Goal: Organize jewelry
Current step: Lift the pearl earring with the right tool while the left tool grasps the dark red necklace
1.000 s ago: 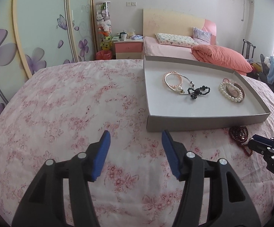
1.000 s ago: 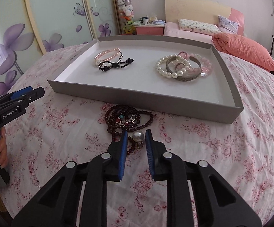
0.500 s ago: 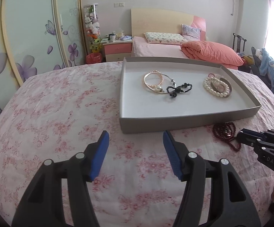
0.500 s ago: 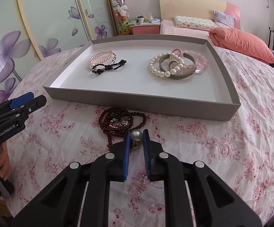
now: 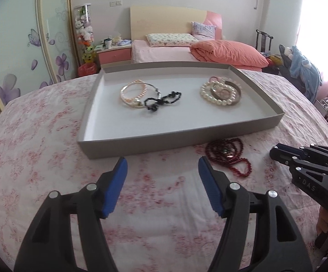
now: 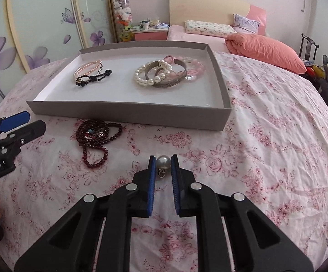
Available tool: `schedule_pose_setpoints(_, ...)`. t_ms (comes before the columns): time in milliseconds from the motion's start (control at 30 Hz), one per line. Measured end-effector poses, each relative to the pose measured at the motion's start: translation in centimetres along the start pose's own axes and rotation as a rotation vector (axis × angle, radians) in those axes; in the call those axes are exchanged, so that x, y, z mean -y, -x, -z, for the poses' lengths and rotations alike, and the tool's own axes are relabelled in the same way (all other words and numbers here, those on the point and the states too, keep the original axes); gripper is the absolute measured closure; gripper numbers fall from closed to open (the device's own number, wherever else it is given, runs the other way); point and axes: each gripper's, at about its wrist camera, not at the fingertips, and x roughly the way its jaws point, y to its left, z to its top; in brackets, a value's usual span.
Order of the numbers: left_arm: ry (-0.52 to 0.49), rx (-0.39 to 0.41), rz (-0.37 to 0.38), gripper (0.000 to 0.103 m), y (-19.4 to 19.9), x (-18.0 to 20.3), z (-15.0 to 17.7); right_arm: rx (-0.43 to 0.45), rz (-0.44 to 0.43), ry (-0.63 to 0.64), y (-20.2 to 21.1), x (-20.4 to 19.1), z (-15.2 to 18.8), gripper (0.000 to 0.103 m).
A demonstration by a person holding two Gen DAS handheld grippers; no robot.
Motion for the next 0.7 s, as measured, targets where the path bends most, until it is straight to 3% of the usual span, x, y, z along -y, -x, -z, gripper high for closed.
schedule_pose_setpoints(400,-0.017,-0.053,0.065,0.038,-1.7,3.3,-0.6,0.001,0.06,-0.028,-0.1,1.4,-0.3,0.089)
schedule_pose_setpoints(600,-0.036,-0.125,0.098,0.034,-3.7,6.2,-1.2,0.002,0.044,-0.068,0.0,2.4,-0.1,0.089)
schedule_pose_setpoints(700,-0.052,-0.145,0.079,0.034,-5.0,7.4,-1.5,0.002,0.036,-0.073,0.0,2.7,0.0,0.088)
